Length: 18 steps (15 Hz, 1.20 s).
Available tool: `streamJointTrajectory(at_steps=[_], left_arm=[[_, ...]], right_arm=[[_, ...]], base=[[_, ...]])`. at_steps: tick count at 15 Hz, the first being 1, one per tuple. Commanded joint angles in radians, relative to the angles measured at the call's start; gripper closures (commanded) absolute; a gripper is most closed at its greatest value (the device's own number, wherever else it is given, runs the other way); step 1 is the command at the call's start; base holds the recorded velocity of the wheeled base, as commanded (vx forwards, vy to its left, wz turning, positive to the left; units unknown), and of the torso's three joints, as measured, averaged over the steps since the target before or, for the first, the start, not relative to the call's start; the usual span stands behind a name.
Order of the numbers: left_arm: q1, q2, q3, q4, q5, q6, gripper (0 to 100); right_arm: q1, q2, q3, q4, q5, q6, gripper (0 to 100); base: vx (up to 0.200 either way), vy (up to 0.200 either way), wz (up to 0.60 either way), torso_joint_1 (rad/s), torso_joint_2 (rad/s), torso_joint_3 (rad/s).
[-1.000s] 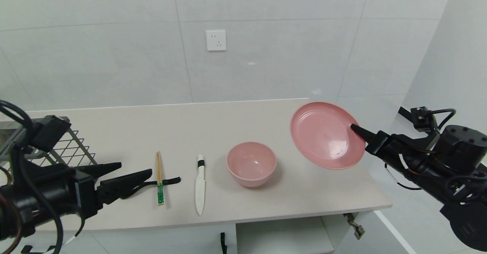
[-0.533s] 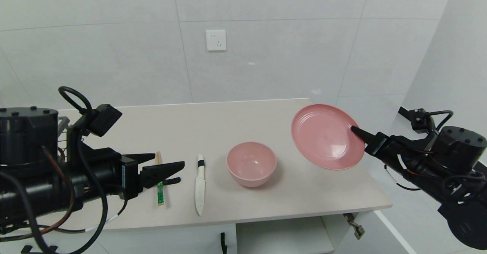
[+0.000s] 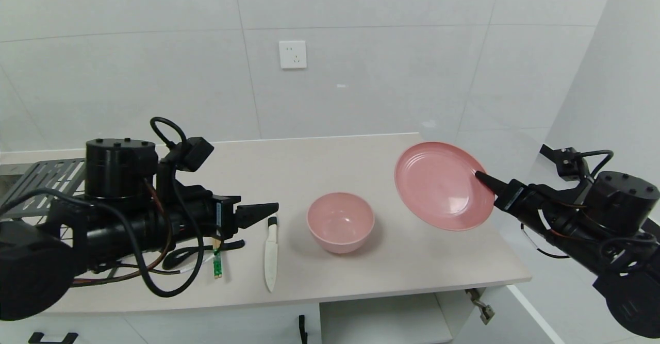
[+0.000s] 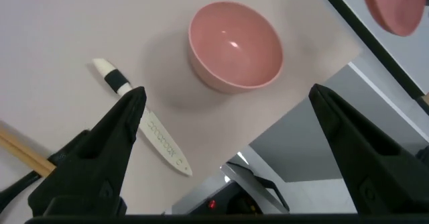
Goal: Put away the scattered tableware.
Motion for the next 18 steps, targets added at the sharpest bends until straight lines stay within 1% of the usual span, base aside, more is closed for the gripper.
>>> streamJointTrajectory(at_steps=[1, 2, 6, 8, 10, 11, 14, 18], left_arm=[[-0.003, 0.097, -0.045, -0.003, 0.005, 0.0, 0], [-0.005, 0.125, -0.071, -0.003, 0.006, 0.0, 0], [-0.014, 0.188, -0.108, -0.005, 0.006, 0.003, 0], [-0.033, 0.234, -0.145, -0.005, 0.008, 0.003, 0], [-0.066, 0.28, -0.168, -0.006, 0.009, 0.003, 0], [-0.077, 0.294, -0.173, -0.006, 0.015, 0.003, 0], [-0.082, 0.349, -0.214, -0.005, 0.034, 0.003, 0], [-0.102, 0.417, -0.266, -0.003, 0.064, 0.001, 0]], right_arm=[[0.001, 0.001, 0.0, -0.001, 0.0, 0.0, 100], [0.001, 0.001, 0.0, -0.001, 0.0, 0.0, 100], [0.003, 0.006, 0.0, -0.001, 0.0, 0.0, 100], [0.004, 0.014, 0.0, -0.001, 0.0, 0.0, 100], [0.008, 0.02, 0.0, -0.001, 0.0, 0.0, 100], [0.008, 0.02, 0.0, -0.001, 0.0, 0.0, 100], [0.009, 0.021, 0.0, -0.001, 0.0, 0.0, 100], [0.011, 0.02, 0.0, -0.001, 0.0, 0.0, 100]], base=[[0.0, 0.0, 0.0, 0.0, 0.0, 0.0], [0.0, 0.0, 0.0, 0.0, 0.0, 0.0], [0.0, 0.0, 0.0, 0.0, 0.0, 0.0], [0.0, 0.0, 0.0, 0.0, 0.0, 0.0], [0.0, 0.0, 0.0, 0.0, 0.0, 0.0], [0.0, 0.0, 0.0, 0.0, 0.0, 0.0], [0.0, 0.0, 0.0, 0.0, 0.0, 0.0], [0.0, 0.0, 0.0, 0.0, 0.0, 0.0]])
